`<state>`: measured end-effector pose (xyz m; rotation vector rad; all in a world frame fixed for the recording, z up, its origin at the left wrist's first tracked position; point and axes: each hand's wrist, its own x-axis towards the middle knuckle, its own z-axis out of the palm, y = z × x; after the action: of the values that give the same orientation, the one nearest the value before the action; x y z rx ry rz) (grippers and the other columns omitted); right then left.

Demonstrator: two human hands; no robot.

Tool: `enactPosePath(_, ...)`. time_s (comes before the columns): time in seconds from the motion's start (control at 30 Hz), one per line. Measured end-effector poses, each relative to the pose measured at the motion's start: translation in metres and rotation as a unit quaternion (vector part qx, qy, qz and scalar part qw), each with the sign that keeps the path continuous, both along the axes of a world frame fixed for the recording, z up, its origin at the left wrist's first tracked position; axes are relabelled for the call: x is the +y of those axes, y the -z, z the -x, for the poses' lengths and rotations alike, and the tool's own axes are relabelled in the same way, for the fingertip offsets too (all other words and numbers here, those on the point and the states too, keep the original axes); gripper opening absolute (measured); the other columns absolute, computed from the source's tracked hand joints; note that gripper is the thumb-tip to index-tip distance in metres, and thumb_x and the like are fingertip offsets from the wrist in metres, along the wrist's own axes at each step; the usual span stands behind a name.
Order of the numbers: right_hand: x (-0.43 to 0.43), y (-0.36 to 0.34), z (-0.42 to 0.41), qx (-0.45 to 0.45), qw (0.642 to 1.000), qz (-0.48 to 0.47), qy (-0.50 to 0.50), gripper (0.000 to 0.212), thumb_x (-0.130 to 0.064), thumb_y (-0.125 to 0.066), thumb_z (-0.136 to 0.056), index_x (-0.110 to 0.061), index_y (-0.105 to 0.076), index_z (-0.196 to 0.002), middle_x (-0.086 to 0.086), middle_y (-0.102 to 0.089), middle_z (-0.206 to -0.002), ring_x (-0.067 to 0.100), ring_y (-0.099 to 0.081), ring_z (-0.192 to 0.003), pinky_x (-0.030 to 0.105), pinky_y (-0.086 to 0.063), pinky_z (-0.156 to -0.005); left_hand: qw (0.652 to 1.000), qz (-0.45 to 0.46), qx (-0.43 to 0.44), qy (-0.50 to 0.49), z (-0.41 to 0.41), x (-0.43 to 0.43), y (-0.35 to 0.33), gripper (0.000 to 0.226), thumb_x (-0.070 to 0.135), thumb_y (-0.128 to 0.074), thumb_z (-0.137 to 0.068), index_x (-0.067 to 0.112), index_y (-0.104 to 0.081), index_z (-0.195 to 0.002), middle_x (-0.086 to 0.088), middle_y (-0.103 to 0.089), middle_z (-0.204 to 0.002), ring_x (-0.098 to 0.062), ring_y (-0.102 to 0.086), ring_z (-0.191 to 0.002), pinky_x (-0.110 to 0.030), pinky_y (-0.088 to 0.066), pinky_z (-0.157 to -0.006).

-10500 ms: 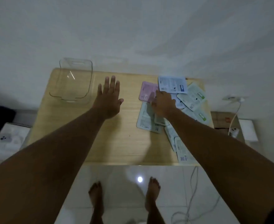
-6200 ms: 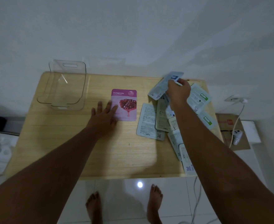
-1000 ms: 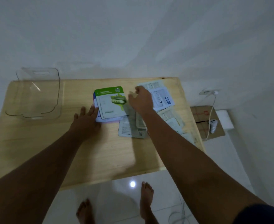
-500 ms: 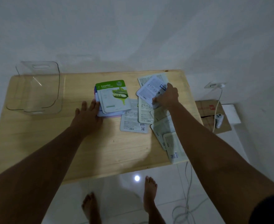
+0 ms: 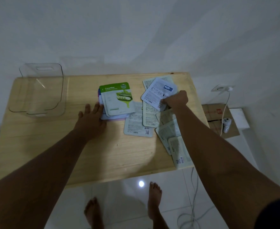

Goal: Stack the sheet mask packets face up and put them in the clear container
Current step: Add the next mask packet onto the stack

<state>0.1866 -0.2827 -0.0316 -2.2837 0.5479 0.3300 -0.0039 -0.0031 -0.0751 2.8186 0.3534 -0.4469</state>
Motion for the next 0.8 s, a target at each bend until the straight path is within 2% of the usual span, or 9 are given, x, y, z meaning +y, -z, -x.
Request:
enactPosePath(0.07, -0.002, 0.003, 0.0, -0.005, 1.0, -0.008, -0.014, 0.036, -0.017, -0.091, -0.064, -0.003, -0.067, -0.087, 0.004, -0.066, -0.081, 0.02, -0.067, -0.082, 0.023, -0.048, -0.055, 1.0, 0.0, -0.001, -0.004, 0.0, 0.0, 0.0, 0.072, 0.038, -0.041, -0.095, 0.017, -0.005, -0.155, -0.006, -0.005, -0.164, -0.042, -0.001, -0.149, -0.061, -0.013, -0.115)
enactPosePath(0.17, 0.001, -0.002, 0.004, -0.039, 0.997, -0.053, -0.032, 0.013, -0.007, -0.078, -0.072, -0.004, -0.075, -0.085, 0.007, -0.067, -0.075, 0.026, -0.07, -0.078, 0.031, -0.057, -0.064, 1.0, -0.004, 0.003, -0.004, 0.0, -0.001, -0.001, 0.074, 0.038, -0.041, -0.095, 0.017, -0.004, -0.155, -0.005, -0.005, -0.164, -0.041, -0.001, -0.149, -0.06, -0.013, -0.116)
enactPosePath(0.23, 0.006, -0.009, 0.003, -0.075, 0.994, -0.066, -0.047, 0.01, -0.005, -0.068, -0.078, -0.004, -0.075, -0.086, 0.011, -0.07, -0.079, 0.032, -0.074, -0.083, 0.041, -0.063, -0.073, 1.0, 0.0, 0.008, -0.006, 0.001, -0.001, -0.003, 0.073, 0.038, -0.041, -0.095, 0.017, -0.004, -0.155, -0.006, -0.005, -0.164, -0.041, -0.001, -0.149, -0.06, -0.013, -0.116)
enactPosePath(0.33, 0.02, -0.03, -0.001, -0.102, 0.987, -0.083, -0.094, 0.008, -0.009, -0.067, -0.081, -0.013, -0.07, -0.073, 0.007, -0.071, -0.081, 0.032, -0.075, -0.084, 0.05, -0.064, -0.073, 1.0, -0.006, 0.014, -0.001, 0.001, -0.001, -0.007, 0.073, 0.038, -0.042, -0.095, 0.017, -0.006, -0.154, -0.006, -0.006, -0.164, -0.041, -0.002, -0.149, -0.059, -0.015, -0.115)
enactPosePath(0.43, 0.041, -0.053, -0.003, -0.149, 0.97, 0.0, -0.191, 0.012, -0.011, -0.067, -0.081, -0.002, -0.074, -0.084, 0.013, -0.073, -0.083, 0.027, -0.072, -0.078, 0.037, -0.062, -0.072, 1.0, 0.001, 0.025, -0.003, 0.0, -0.002, -0.009, 0.073, 0.038, -0.042, -0.095, 0.018, -0.005, -0.154, -0.005, -0.004, -0.164, -0.041, 0.0, -0.149, -0.06, -0.013, -0.116)
enactPosePath(0.53, 0.076, -0.068, 0.007, -0.149, 0.943, 0.073, -0.289, 0.012, -0.012, -0.068, -0.076, -0.002, -0.071, -0.07, 0.013, -0.061, -0.062, 0.023, -0.062, -0.063, 0.021, -0.045, -0.056, 0.999, 0.009, 0.036, -0.006, -0.002, 0.0, -0.008, 0.075, 0.038, -0.044, -0.095, 0.018, -0.004, -0.154, -0.004, -0.003, -0.164, -0.041, 0.001, -0.149, -0.06, -0.013, -0.115)
enactPosePath(0.67, 0.132, -0.057, 0.028, -0.123, 0.93, 0.077, -0.338, 0.016, -0.016, -0.072, -0.074, -0.003, -0.07, -0.083, 0.007, -0.057, -0.067, 0.019, -0.059, -0.064, 0.023, -0.046, -0.062, 0.999, 0.013, 0.035, -0.006, -0.002, 0.001, -0.005, 0.075, 0.038, -0.044, -0.094, 0.019, -0.003, -0.154, -0.003, -0.002, -0.164, -0.041, 0.001, -0.149, -0.061, -0.013, -0.115)
enactPosePath(0.73, 0.154, -0.048, 0.041, -0.12, 0.918, 0.078, -0.37, 0.011, -0.013, -0.068, -0.076, -0.006, -0.062, -0.081, 0.003, -0.052, -0.065, 0.015, -0.054, -0.057, 0.022, -0.043, -0.061, 0.999, 0.024, 0.033, -0.01, -0.002, 0.001, -0.004, 0.074, 0.039, -0.043, -0.095, 0.02, -0.003, -0.154, -0.003, -0.001, -0.164, -0.04, 0.003, -0.149, -0.062, -0.011, -0.115)
enactPosePath(0.8, 0.171, -0.04, 0.055, -0.116, 0.909, 0.077, -0.394, 0.013, -0.017, -0.065, -0.082, -0.009, -0.055, -0.083, 0.005, -0.053, -0.072, 0.018, -0.054, -0.064, 0.024, -0.042, -0.063, 0.999, 0.032, 0.032, -0.012, -0.001, 0.002, -0.004, 0.075, 0.039, -0.044, -0.094, 0.021, -0.003, -0.154, -0.002, -0.001, -0.164, -0.04, 0.004, -0.149, -0.062, -0.01, -0.115)
